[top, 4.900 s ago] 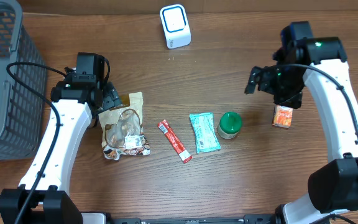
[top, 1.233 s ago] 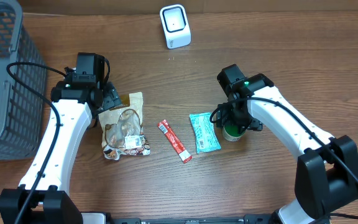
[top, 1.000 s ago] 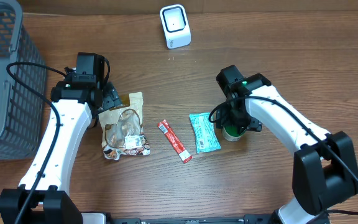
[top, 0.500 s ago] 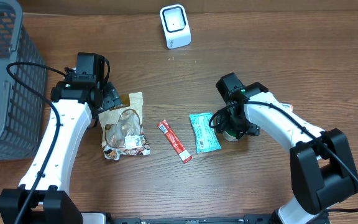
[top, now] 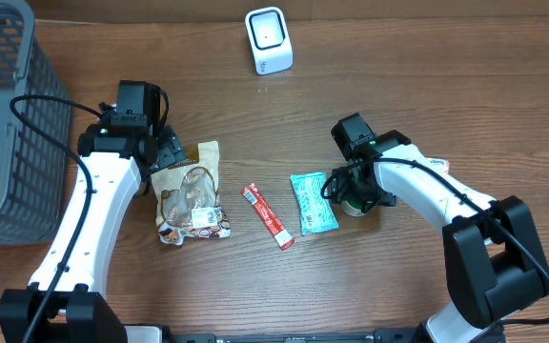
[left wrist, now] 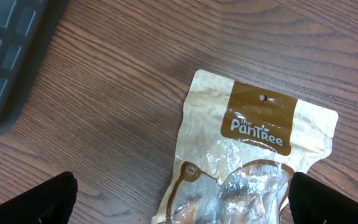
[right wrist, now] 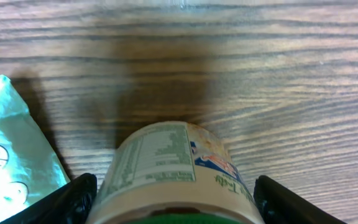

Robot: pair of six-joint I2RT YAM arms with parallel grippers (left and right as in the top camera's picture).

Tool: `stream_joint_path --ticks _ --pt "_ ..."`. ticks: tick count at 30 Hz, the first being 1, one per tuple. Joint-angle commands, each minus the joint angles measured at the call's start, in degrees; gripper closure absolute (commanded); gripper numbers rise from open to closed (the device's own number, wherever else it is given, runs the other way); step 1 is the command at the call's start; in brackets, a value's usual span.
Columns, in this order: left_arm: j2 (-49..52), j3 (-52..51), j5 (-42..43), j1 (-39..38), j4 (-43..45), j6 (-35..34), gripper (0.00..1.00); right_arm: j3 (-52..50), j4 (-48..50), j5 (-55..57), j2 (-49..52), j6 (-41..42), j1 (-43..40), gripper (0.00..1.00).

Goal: Scan the item barcode
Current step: 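Lower the right gripper and grasp the green-lidded jar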

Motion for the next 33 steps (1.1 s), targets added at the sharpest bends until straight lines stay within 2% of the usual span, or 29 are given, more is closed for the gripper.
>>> stream_joint_path --ticks 1,10,14,21,23,28,33 --pt "-1.2 1.0 0.2 -0.1 -0.1 0.5 0.01 -0.2 -0.2 0.8 0.1 -1.1 0.1 0.18" --pt "-1.2 1.0 0.2 -0.1 -0.1 0.5 0.00 -0.3 0.1 0.8 0.1 -2.4 0.1 0.19" --pt "-1.2 1.0 0.2 -0.1 -0.1 0.5 0.00 -0.3 -0.2 0.8 0.1 -2.4 0.1 0.24" --pt "-1.2 1.0 0.2 -0.1 -0.1 0.5 0.00 -0.3 -0.3 0.8 0.1 -2.6 0.1 0.25" --pt "-1.2 1.0 0.2 -0.1 -0.1 0.5 0.00 -0.3 -0.2 0.8 0.1 -2.7 0.1 0.28" --pt "-1.2 1.0 0.2 -0.1 -0.1 0.4 0.00 0.3 -0.4 0.8 0.1 -3.5 0.1 0.30" --pt "-1.2 1.0 0.2 -0.1 -0.1 0.5 0.00 5.0 -4.0 0.8 0.1 -3.5 0.1 0.38"
